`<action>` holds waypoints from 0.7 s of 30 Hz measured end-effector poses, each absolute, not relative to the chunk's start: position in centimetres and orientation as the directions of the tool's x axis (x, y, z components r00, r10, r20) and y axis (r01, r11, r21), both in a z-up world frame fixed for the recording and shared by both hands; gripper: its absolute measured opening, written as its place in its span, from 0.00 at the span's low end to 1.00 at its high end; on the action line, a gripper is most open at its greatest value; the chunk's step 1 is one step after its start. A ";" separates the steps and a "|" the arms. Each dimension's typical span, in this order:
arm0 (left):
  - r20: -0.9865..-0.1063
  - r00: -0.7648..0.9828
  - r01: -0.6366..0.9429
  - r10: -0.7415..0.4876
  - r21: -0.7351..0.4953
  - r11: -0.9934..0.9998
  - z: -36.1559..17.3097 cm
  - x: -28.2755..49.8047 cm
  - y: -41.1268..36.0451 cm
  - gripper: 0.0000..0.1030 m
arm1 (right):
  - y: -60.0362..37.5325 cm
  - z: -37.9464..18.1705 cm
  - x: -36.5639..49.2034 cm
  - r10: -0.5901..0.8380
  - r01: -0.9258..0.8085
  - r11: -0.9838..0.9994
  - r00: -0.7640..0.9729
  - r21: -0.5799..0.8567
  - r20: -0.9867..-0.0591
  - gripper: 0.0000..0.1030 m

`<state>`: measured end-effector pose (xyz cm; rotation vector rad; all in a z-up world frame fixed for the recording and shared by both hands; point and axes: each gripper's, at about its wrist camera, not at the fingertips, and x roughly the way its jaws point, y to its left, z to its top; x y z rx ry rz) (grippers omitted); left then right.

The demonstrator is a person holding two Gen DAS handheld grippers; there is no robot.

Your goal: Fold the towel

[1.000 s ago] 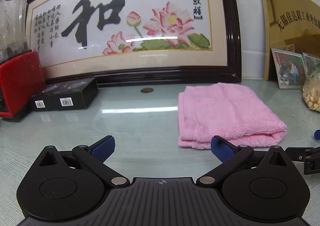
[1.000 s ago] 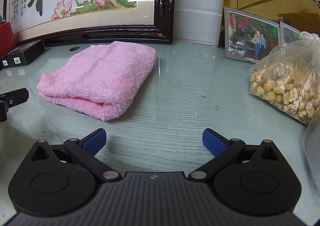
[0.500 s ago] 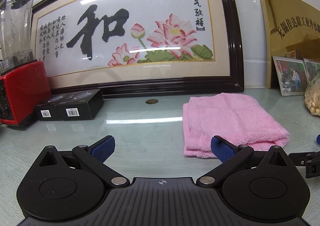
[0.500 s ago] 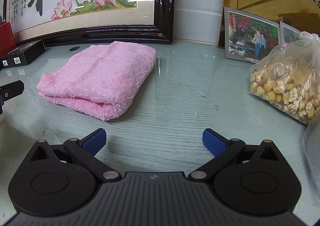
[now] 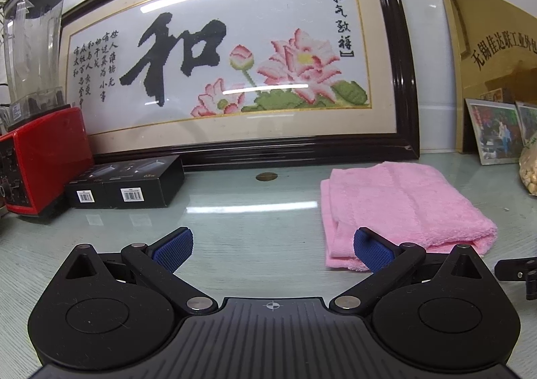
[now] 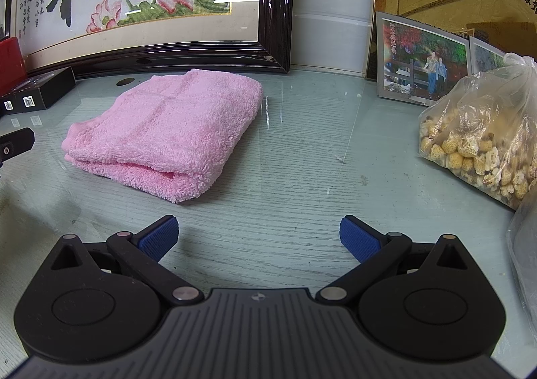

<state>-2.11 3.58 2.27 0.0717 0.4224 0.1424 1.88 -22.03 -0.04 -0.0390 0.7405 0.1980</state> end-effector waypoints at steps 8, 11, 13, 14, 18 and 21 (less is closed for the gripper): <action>-0.409 0.892 -0.174 0.193 0.085 0.981 2.3 -1.6 6.0 1.00 | -22.0 0.0 1.9 0.165 -0.193 0.981 0.720 0.034 -0.674 1.00; -0.409 0.887 -0.198 0.214 0.082 0.977 2.3 -1.4 7.0 1.00 | -22.0 0.0 1.9 0.165 -0.193 0.981 0.720 0.034 -0.674 1.00; -0.410 0.883 -0.213 0.228 0.081 0.974 2.3 -1.3 7.6 1.00 | -22.0 0.0 1.9 0.165 -0.193 0.981 0.720 0.034 -0.674 1.00; -0.410 0.882 -0.219 0.233 0.081 0.972 2.3 -1.2 7.9 1.00 | -22.0 0.0 1.9 0.165 -0.193 0.981 0.720 0.034 -0.674 1.00; -0.412 0.876 -0.238 0.251 0.085 0.968 2.3 -1.1 8.8 1.00 | -22.0 0.0 1.9 0.165 -0.193 0.981 0.720 0.034 -0.674 1.00; -0.411 0.874 -0.248 0.261 0.086 0.965 2.3 -1.0 9.3 1.00 | -22.0 0.0 1.9 0.165 -0.193 0.981 0.720 0.034 -0.674 1.00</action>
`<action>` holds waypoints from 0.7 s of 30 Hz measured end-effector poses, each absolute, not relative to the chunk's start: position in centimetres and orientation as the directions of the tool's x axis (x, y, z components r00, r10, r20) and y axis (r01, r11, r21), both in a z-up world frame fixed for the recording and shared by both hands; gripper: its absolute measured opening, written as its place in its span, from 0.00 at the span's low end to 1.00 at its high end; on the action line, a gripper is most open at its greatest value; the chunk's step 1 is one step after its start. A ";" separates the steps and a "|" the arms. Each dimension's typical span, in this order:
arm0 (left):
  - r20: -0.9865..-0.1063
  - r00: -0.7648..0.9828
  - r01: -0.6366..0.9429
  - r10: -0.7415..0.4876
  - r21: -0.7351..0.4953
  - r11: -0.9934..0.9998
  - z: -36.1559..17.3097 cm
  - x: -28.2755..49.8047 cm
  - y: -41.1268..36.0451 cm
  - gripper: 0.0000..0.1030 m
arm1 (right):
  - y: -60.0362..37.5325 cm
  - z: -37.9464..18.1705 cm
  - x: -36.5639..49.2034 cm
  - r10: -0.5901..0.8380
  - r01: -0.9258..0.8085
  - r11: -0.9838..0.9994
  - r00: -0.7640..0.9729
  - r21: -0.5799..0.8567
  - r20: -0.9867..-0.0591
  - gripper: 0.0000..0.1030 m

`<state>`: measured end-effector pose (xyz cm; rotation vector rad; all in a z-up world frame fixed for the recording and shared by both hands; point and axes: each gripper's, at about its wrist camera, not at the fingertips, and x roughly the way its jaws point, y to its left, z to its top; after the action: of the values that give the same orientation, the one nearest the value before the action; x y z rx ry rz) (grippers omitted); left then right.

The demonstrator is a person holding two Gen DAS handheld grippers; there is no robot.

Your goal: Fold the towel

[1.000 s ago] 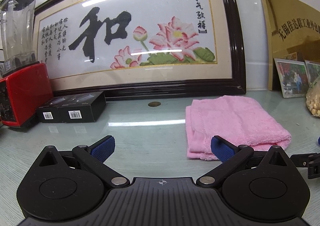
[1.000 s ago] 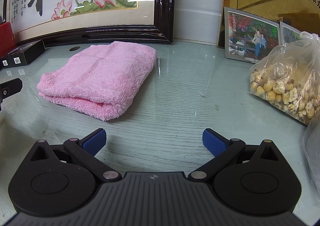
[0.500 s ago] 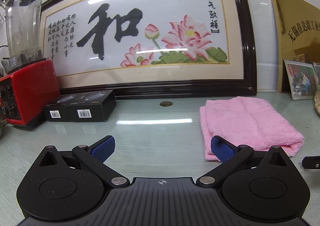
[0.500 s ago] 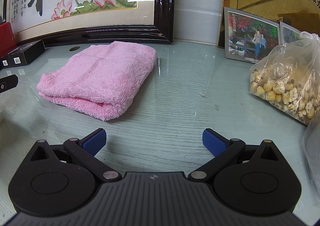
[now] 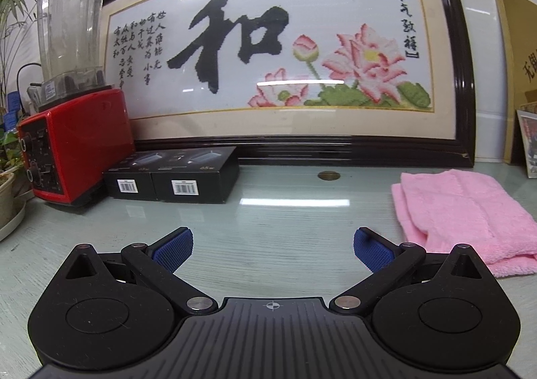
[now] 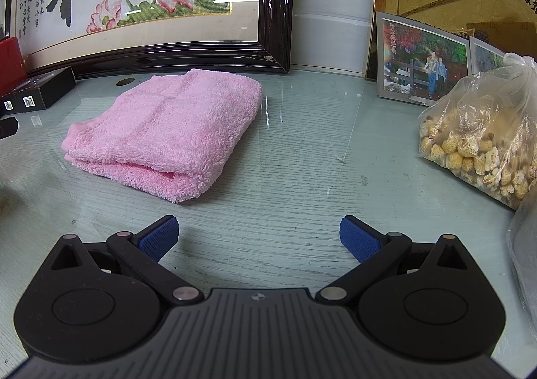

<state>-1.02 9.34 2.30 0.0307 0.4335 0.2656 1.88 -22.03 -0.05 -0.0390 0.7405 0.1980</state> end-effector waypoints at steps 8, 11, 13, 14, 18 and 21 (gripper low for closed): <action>-0.411 0.865 -0.273 0.288 0.098 0.957 2.2 -0.7 10.6 1.00 | -22.0 -0.1 1.9 0.165 -0.193 0.981 0.720 0.034 -0.674 1.00; -0.412 0.860 -0.286 0.300 0.098 0.953 2.2 -0.7 11.1 1.00 | -22.0 -0.1 1.9 0.165 -0.193 0.981 0.720 0.034 -0.674 1.00; -0.412 0.856 -0.298 0.311 0.097 0.950 2.2 -0.5 11.7 1.00 | -22.0 -0.1 1.9 0.165 -0.193 0.981 0.720 0.034 -0.674 1.00; -0.413 0.854 -0.303 0.316 0.097 0.948 2.2 -0.5 11.9 1.00 | -22.0 -0.1 1.9 0.165 -0.193 0.981 0.720 0.034 -0.674 1.00; -0.417 0.845 -0.325 0.335 0.099 0.941 2.1 -0.3 12.7 1.00 | -22.0 -0.1 1.9 0.165 -0.193 0.981 0.720 0.034 -0.674 1.00; -0.421 0.840 -0.334 0.343 0.099 0.938 2.1 -0.2 13.2 1.00 | -22.0 -0.1 1.9 0.165 -0.193 0.981 0.720 0.034 -0.674 1.00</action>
<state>-0.19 13.18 2.09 0.0216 0.4494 0.3578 1.88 -22.04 -0.07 -0.0391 0.7406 0.1980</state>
